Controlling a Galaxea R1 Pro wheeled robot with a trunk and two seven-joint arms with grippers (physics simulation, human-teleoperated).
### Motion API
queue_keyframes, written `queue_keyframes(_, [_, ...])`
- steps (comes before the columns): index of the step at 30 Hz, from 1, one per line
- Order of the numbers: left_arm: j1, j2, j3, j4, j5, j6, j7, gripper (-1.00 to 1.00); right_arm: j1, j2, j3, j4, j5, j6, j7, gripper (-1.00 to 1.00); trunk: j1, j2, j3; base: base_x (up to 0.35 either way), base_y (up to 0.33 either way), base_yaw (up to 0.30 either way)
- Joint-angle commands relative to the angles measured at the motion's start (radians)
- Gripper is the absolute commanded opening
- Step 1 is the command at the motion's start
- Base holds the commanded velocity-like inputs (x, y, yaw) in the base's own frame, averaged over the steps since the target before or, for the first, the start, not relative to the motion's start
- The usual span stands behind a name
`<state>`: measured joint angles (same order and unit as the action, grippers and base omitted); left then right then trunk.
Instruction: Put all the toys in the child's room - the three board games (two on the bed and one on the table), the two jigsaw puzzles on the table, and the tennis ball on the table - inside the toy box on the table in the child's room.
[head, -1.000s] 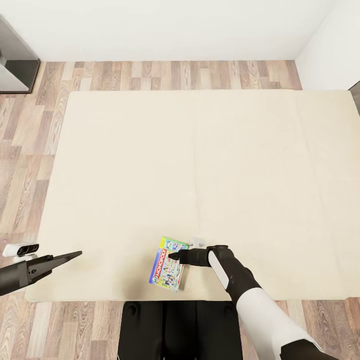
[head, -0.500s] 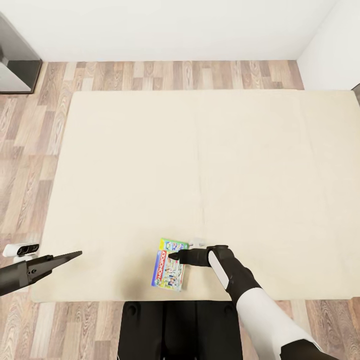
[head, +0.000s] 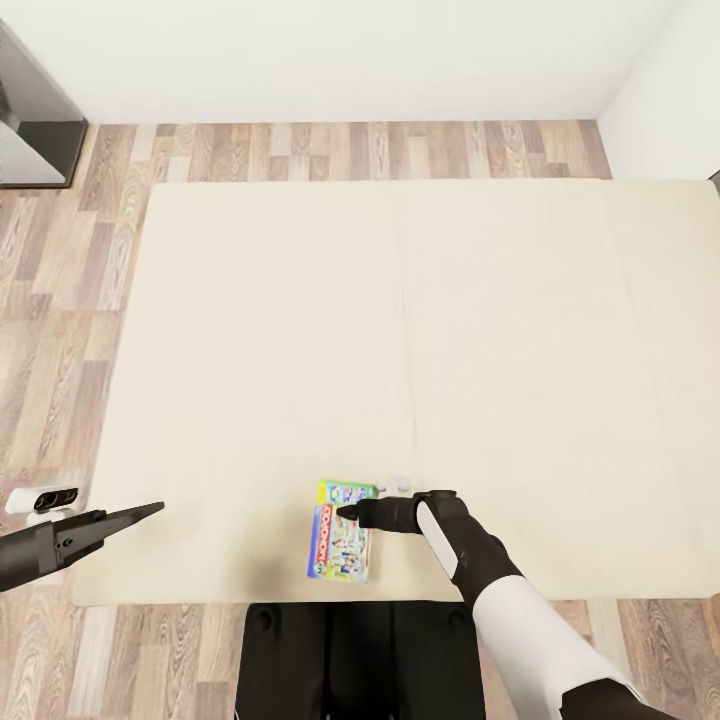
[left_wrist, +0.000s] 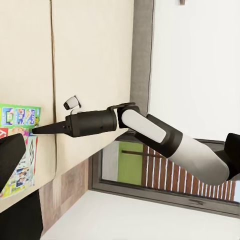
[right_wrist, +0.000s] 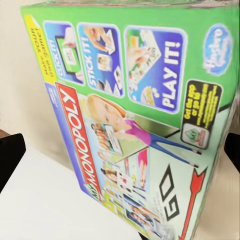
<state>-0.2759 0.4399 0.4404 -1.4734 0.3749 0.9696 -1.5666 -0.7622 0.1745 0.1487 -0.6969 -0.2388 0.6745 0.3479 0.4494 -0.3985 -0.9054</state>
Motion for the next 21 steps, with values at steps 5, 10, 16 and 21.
queue_keyframes(5, [0.000, 0.000, 0.000, 0.000, -0.001, 0.011, -0.004, 1.00, 0.000, 0.000, 0.000, -0.001, -0.002, 0.005, 0.000, 1.00, 0.001, -0.002, -0.001, 0.000, 0.151, 0.000])
queue_keyframes(10, [0.000, 0.000, 0.000, -0.001, -0.001, 0.011, -0.004, 1.00, 0.000, 0.000, -0.001, -0.001, -0.002, 0.005, 0.000, 1.00, 0.001, -0.002, -0.001, 0.000, 0.032, 0.000])
queue_keyframes(16, [0.000, 0.000, 0.000, 0.000, -0.001, 0.011, -0.004, 1.00, 0.000, 0.000, 0.000, 0.000, -0.002, 0.007, 0.000, 1.00, 0.001, -0.002, -0.001, 0.000, 0.031, 0.000])
queue_keyframes(21, [0.000, 0.000, 0.000, -0.001, -0.001, 0.011, -0.004, 1.00, 0.000, 0.000, 0.000, 0.006, -0.003, 0.010, -0.002, 1.00, 0.001, -0.002, -0.001, 0.000, 0.019, 0.000])
